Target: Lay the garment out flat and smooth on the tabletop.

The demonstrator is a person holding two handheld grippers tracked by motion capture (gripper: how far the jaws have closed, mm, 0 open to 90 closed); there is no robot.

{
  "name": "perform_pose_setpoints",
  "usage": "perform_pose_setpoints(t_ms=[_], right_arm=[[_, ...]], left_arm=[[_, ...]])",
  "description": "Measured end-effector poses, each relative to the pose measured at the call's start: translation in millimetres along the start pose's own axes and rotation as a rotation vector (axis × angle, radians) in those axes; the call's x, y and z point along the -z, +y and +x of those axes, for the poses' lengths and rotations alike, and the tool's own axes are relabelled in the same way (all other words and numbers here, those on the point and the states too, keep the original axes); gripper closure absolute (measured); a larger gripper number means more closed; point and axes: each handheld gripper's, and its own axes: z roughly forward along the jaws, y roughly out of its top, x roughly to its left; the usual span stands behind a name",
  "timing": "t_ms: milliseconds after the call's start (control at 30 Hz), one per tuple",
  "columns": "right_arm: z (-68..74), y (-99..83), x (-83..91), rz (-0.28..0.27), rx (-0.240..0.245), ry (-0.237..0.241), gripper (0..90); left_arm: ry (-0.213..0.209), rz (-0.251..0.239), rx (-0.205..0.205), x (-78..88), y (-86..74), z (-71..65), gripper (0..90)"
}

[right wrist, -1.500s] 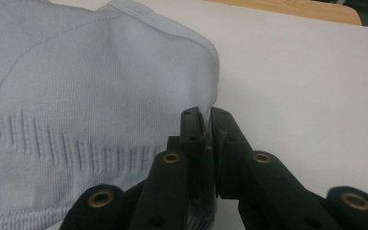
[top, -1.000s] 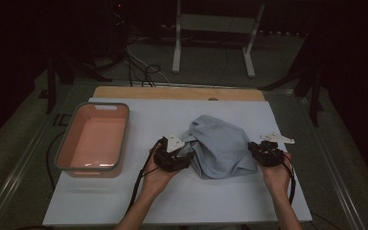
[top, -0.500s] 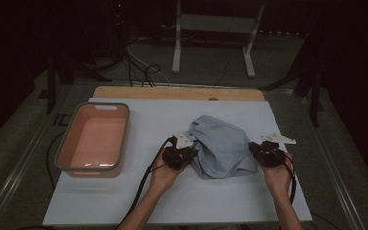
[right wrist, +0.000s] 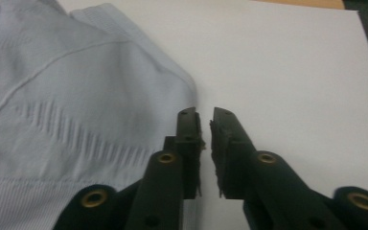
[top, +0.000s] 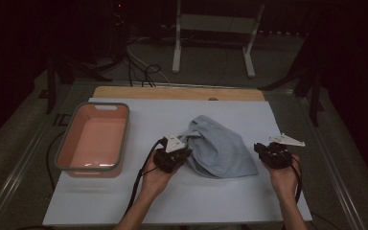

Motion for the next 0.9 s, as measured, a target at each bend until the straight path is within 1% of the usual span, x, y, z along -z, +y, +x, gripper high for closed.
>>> perform_pose_setpoints(t_ms=[33,67,100,167,200,233,267,333,467,600,667,700,767,800,833,900], right_arm=[[1.2,0.0,0.1,0.002,0.010,0.007,75.1],[1.2,0.0,0.1,0.002,0.010,0.007,75.1],[2.8,0.1,-0.1,0.003,0.015,0.009,72.0],[9.9,-2.0,0.4,0.019,0.050,0.027,58.6],[11.6,-3.3,0.9,0.027,0.062,0.031,57.0],[11.6,-3.3,0.9,0.027,0.062,0.031,57.0],[14.7,-6.9,2.2,0.042,0.079,0.048,52.8],[17.3,-11.5,3.9,0.057,0.094,0.055,50.3],[19.0,-21.5,8.8,0.080,0.103,0.085,48.9],[19.8,-32.9,14.1,0.108,0.105,0.107,49.1],[20.1,-36.0,14.9,0.116,0.103,0.110,49.4],[20.2,-41.8,16.3,0.133,0.102,0.119,50.2],[19.7,-47.2,16.8,0.151,0.107,0.125,51.5],[19.7,-47.2,16.8,0.151,0.107,0.125,51.5],[20.2,-52.3,16.9,0.170,0.104,0.132,53.3],[20.1,-56.0,15.9,0.193,0.104,0.142,55.9]], left_arm=[[0.000,0.000,0.000,1.9,-1.7,0.5,87.6],[0.000,0.000,0.000,1.9,-1.7,0.5,87.6],[-0.002,-0.003,0.007,6.6,-5.4,1.2,87.6],[-0.004,-0.011,0.009,14.5,-8.7,2.1,87.6],[-0.007,-0.013,0.010,17.3,-9.5,2.4,87.6],[-0.007,-0.013,0.010,17.3,-9.5,2.4,87.6],[-0.004,-0.014,0.007,19.7,-10.3,2.3,87.6],[0.002,-0.016,0.005,25.0,-12.7,2.2,87.6],[0.002,-0.018,0.004,28.7,-15.5,1.3,87.6],[0.003,-0.017,0.005,29.5,-17.0,0.8,87.4],[0.004,-0.016,0.003,30.0,-17.8,0.9,87.3],[0.004,-0.015,0.003,30.5,-18.8,0.9,87.3],[0.007,-0.012,0.002,31.4,-20.1,1.3,87.3],[0.007,-0.012,0.002,31.4,-20.1,1.3,87.3],[0.012,-0.011,0.008,32.3,-21.9,2.1,87.3],[0.015,-0.008,0.012,33.2,-23.6,3.1,87.4]])
